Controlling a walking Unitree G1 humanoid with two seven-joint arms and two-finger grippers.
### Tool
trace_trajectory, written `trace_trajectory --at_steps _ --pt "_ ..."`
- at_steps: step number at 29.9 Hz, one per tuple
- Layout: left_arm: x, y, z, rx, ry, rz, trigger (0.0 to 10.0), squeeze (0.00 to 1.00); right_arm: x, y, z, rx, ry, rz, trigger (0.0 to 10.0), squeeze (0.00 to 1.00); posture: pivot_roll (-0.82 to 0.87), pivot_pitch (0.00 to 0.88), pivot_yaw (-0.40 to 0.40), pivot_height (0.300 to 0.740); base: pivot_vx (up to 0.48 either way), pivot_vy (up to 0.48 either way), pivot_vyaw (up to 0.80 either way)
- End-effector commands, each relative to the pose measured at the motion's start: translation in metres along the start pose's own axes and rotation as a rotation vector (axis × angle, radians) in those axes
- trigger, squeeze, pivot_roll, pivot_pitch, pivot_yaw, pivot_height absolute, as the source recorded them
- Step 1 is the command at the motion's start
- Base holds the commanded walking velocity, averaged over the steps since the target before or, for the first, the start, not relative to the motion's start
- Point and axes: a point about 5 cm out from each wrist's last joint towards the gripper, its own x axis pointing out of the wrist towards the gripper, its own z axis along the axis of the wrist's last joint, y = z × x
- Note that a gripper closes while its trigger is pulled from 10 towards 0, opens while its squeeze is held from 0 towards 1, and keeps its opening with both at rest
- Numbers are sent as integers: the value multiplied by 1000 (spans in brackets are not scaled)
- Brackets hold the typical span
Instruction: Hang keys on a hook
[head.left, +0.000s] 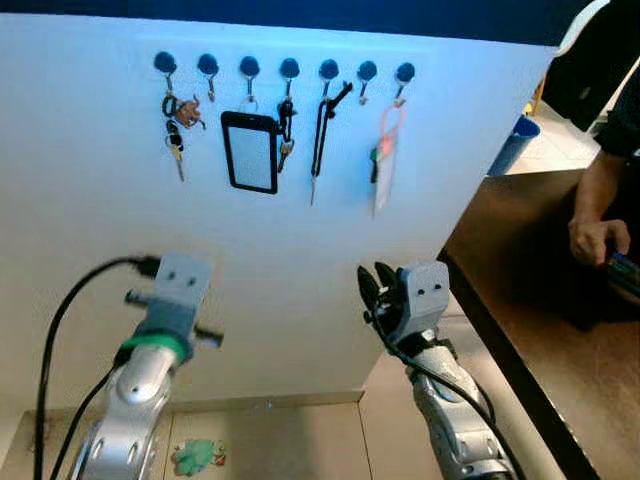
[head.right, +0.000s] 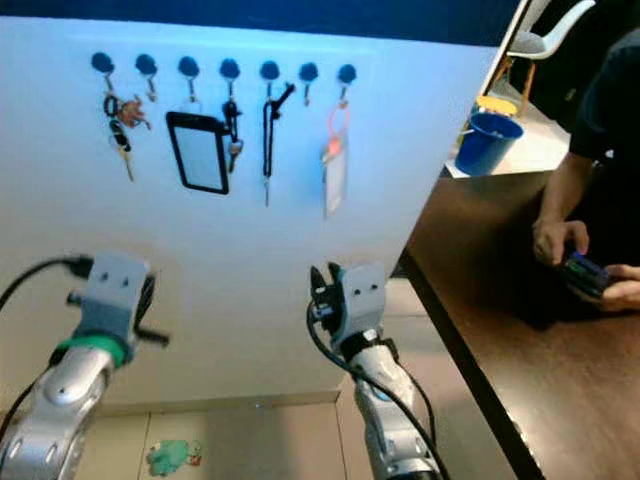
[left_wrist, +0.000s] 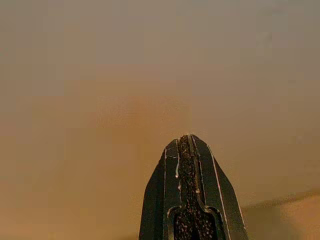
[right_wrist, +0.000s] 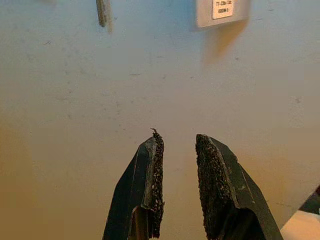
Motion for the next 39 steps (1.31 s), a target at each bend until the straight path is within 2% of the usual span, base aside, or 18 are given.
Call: trace_trajectory --at_steps 1,5,7,16,21,39 --pt "-3 -1 -10 3 49 17 10000 0 -5 3 -6 10 19 9 10000 0 74 81 39 740 0 0 0" --pt "-6 -1 -16 -16 78 27 10000 0 -7 3 -6 3 19 22 10000 0 72 79 37 740 0 0 0" --pt "-11 -3 -25 -37 115 37 10000 0 -15 2 -10 -16 42 51 10000 0 69 73 32 740 0 0 0" --pt "-4 -5 -25 -44 102 57 10000 0 -13 6 -17 -21 66 84 10000 0 59 48 31 740 0 0 0" --pt "2 -5 -26 -29 85 73 10000 0 -10 7 -21 -12 75 95 10000 0 55 31 31 740 -356 0 0" --pt "2 -3 -30 -14 73 94 10000 0 -8 9 -26 -6 81 114 10000 0 70 9 28 740 -359 0 0"
